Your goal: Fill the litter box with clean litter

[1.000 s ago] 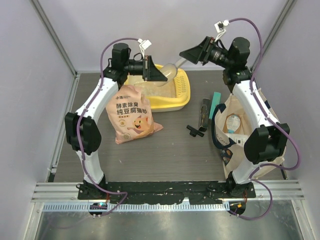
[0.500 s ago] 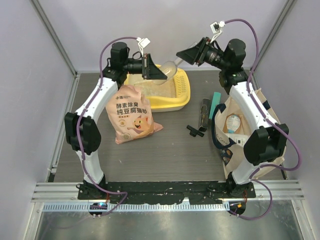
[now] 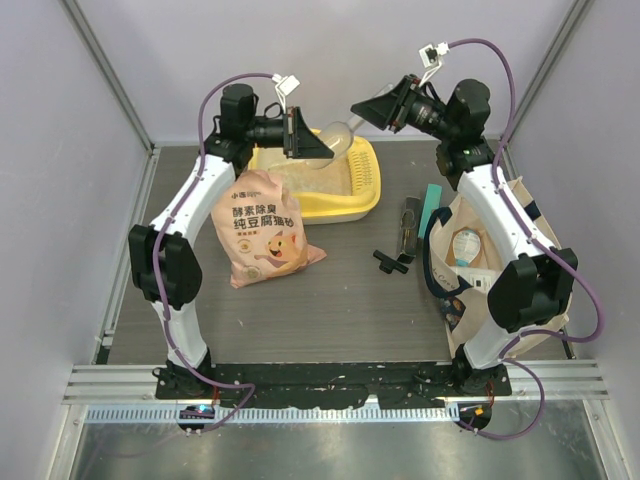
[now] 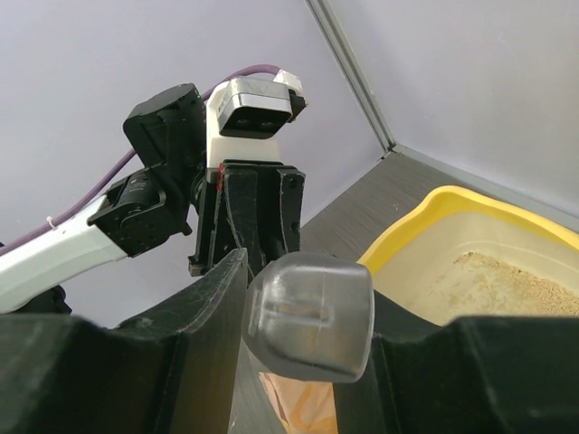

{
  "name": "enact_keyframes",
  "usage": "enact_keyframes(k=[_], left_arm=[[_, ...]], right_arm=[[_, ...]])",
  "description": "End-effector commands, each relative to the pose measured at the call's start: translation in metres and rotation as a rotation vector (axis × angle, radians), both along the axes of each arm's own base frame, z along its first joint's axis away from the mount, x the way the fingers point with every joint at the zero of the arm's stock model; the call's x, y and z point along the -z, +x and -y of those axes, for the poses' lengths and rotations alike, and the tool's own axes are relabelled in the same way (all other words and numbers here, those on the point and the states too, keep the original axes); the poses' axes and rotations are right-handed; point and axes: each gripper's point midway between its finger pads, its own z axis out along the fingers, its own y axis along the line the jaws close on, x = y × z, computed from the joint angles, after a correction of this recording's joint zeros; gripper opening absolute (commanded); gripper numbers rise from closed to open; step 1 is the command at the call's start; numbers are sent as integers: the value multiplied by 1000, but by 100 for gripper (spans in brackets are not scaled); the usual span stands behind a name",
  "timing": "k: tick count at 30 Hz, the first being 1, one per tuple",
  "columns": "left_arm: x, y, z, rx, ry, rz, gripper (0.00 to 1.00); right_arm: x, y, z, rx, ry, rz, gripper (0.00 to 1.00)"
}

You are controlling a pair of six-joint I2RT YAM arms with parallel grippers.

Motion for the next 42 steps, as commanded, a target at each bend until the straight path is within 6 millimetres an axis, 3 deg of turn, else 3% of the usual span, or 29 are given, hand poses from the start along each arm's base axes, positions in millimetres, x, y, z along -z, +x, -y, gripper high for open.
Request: enact_keyframes(k=[1,6,7,8,10,11,12,15,20,21,23,24,25,27,29,30,32,33,34,35,37,38,39,42], left_arm=[[-34,-10,-2,13,-37,108,0],[-32,-7,-2,-3,-31,106,0],[-32,-4,-2,-21,-26,108,0],[-31,-1,-4,-34,-23,111,0],[-32,5,-7,-54,-18,129,9],[-32,8,-9,-66,-16,137,15],[-33,9,-10,-71,-16,145,28],[-39,11,-12,-61,-21,192,43],[-37,19,-27,-144,76,315,48],[-49,26,-36,-195,127,470,52],[-43,21,-50,-224,236,509,57],[-55,28,-62,-243,322,706,63],[-44,12,-75,-216,414,692,66],[-37,4,-97,-138,575,899,72],[-21,-17,-128,-101,746,920,75],[-2,-24,-138,-65,799,903,77],[4,-38,-157,-42,867,944,78],[20,-41,-162,-26,887,909,78],[19,-41,-167,-48,910,928,78],[22,-40,-170,-57,927,928,78],[32,-31,-176,-90,964,930,79],[36,-28,-181,-102,991,924,79],[37,-23,-186,-120,1002,914,79],[44,-15,-194,-137,1025,879,80]], right_arm=[[-31,-20,-7,-29,22,96,40],[-31,-24,-9,-53,12,99,14],[-33,-25,-7,-46,9,99,2],[-31,-23,-5,-34,4,95,1],[-31,-19,3,-5,-5,85,2],[-31,-16,7,12,-5,80,1],[-30,-14,9,22,-6,68,1],[-30,-14,11,17,-7,66,1],[-23,3,23,132,-97,83,1],[-21,7,28,176,-118,74,2],[-26,10,33,221,-144,126,1],[-19,9,32,206,-160,101,2],[-27,9,29,183,-166,118,1],[-15,12,27,180,-222,65,1],[-21,17,26,186,-247,95,1],[-23,20,26,205,-252,111,1],[-22,26,24,241,-246,116,1],[-15,24,10,210,-257,85,1],[-20,30,0,184,-257,76,1],[-3,22,-13,126,-285,-15,1],[-3,7,-38,77,-289,-42,1],[-6,3,-42,90,-291,-26,1],[8,1,-48,75,-305,-44,1],[9,-10,-70,27,-293,-43,1]])
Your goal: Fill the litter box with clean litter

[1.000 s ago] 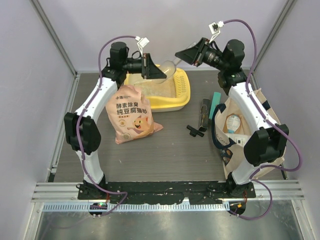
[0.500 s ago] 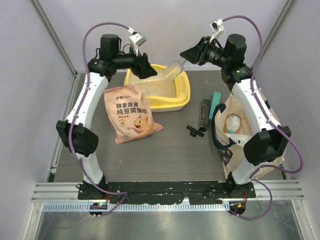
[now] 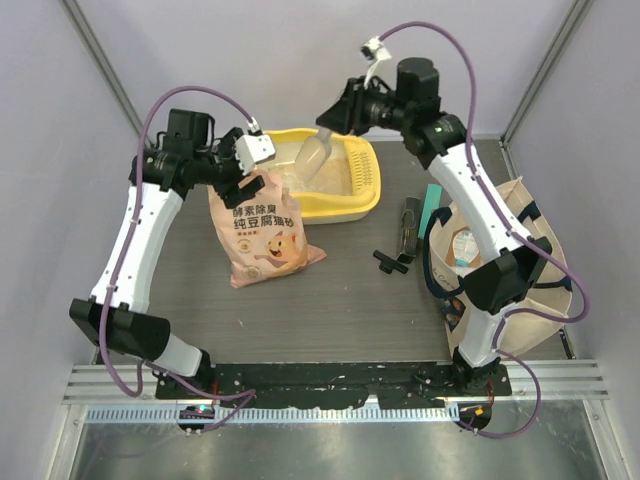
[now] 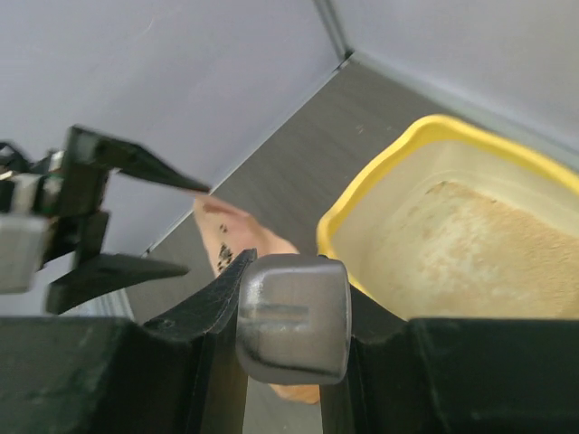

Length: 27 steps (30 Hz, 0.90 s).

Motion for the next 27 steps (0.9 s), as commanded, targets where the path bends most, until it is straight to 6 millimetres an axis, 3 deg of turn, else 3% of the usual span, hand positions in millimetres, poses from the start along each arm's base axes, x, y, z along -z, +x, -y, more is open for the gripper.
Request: enact_keyframes(k=[1,8,13,19,23,27], left_arm=[[19,25,-24,-69,93,4,80],[43,42,-34,-89,153,-51,72],[32,30,-29,-70,114,-41,68],[39,14,-28,-12,132,-73,39],[41,-2,-20,1,72,-137,10],[40,-11,-17,-6,38,-153,0]], right_arm=[[-3,-18,-24,-42,-19,12,1],[2,-7,-36,22,-24,10,1],[6,-9,-45,62,-66,27,1],[16,-18,-53,89,-68,-22,1],[19,-17,-51,127,-88,-33,1],[29,-17,-50,148,-99,-69,1]])
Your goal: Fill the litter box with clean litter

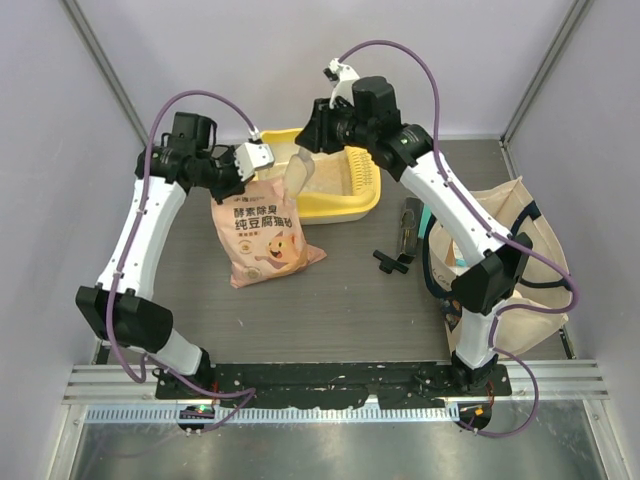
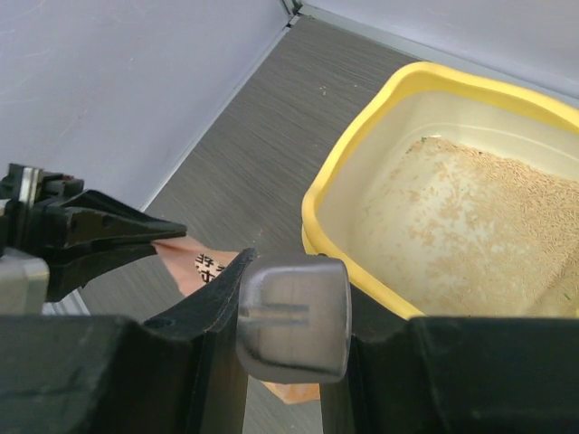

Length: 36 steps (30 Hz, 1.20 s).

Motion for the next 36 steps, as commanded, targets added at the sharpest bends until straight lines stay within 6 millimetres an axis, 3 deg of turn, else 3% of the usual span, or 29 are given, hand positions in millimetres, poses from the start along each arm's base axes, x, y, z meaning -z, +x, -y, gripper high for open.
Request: enact_keyframes(k=[1,7,10,18,28,33,36], left_arm=[[-10,-28,6,3,-75,-39,0],[-24,-41,6,-31,-120,-16,0],[-34,-42,4,-102,-160,-4,0],[-35,-47,7,-214,-278,18,0],[-42,-56,10,-277,-375,26,0],[-54,-64,16,-311,-475,26,0],[-63,-68,20,-321,-541,48,0]], right_arm=[[-23,1,9,72,40,20,1],[-64,2,16,123,101,80,1],[-69,-6,14,108,121,70,1],[-36,-21,11,131,26,21,1],[-22,-42,-2,122,-80,57,1],[5,-36,-2,212,-183,58,1],[19,-22,7,330,-193,28,1]])
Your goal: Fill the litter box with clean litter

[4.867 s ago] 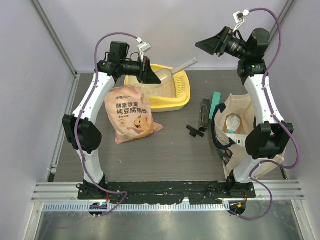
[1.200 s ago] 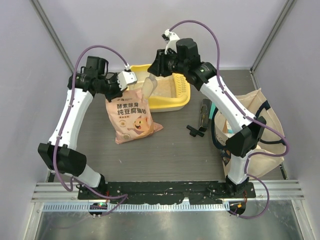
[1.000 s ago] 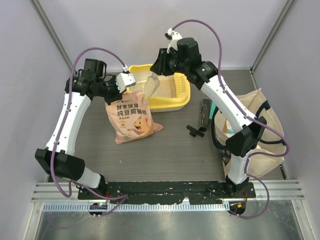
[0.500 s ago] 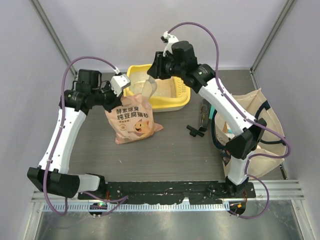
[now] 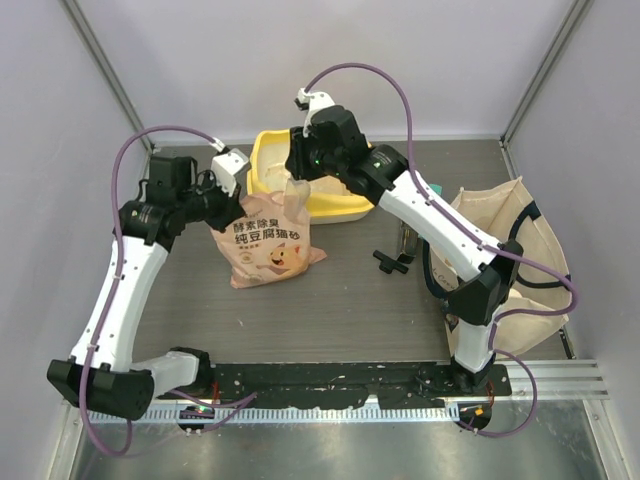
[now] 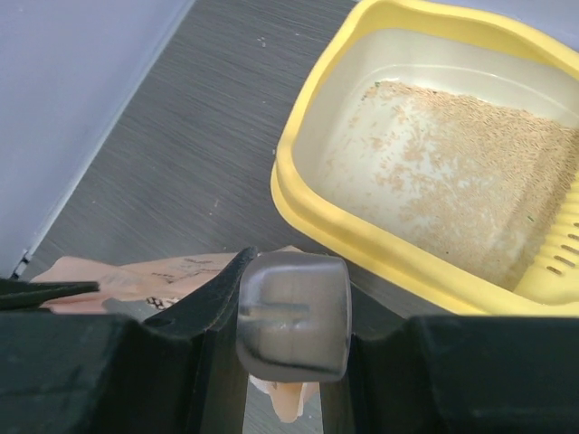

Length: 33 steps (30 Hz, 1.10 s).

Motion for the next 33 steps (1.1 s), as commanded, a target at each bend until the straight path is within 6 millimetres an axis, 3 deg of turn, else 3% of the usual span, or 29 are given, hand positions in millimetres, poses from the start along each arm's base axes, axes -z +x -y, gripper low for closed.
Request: enact_keyframes(k=[1,3,4,7,14,16,21,22,23,24,25,33], left_arm=[[-54,-2,13,-35,-194,164,0],[-54,-5,14,-60,-236,156,0],[-63,-8,17,-72,-286,166,0],[-68,-9,21,-86,-352,173,0],[-80,-5,16,-196,-465,190,0],[-80,-6,17,-195,-480,194,0],[-76,-7,14,-213,-476,191,0],[-77,-8,13,-216,-478,201,0],[-78,-8,13,-218,-478,205,0],[-78,-9,13,-217,-482,205,0],[-79,-9,13,-222,-489,206,0],[-76,-10,12,-238,-505,197,0]], right_arm=[[-9,23,32,235,-23,63,1],[-10,29,32,300,22,55,1],[-11,32,31,324,36,56,1],[-7,30,10,290,47,48,1],[45,16,-14,207,-52,-15,1],[50,10,-24,137,-58,-24,1],[70,19,-19,184,-102,-15,1],[65,23,-17,211,-84,13,1],[84,21,-10,228,-113,6,1],[89,19,-9,230,-120,32,1],[75,24,-17,240,-44,107,1],[141,-15,-19,186,-107,71,1]])
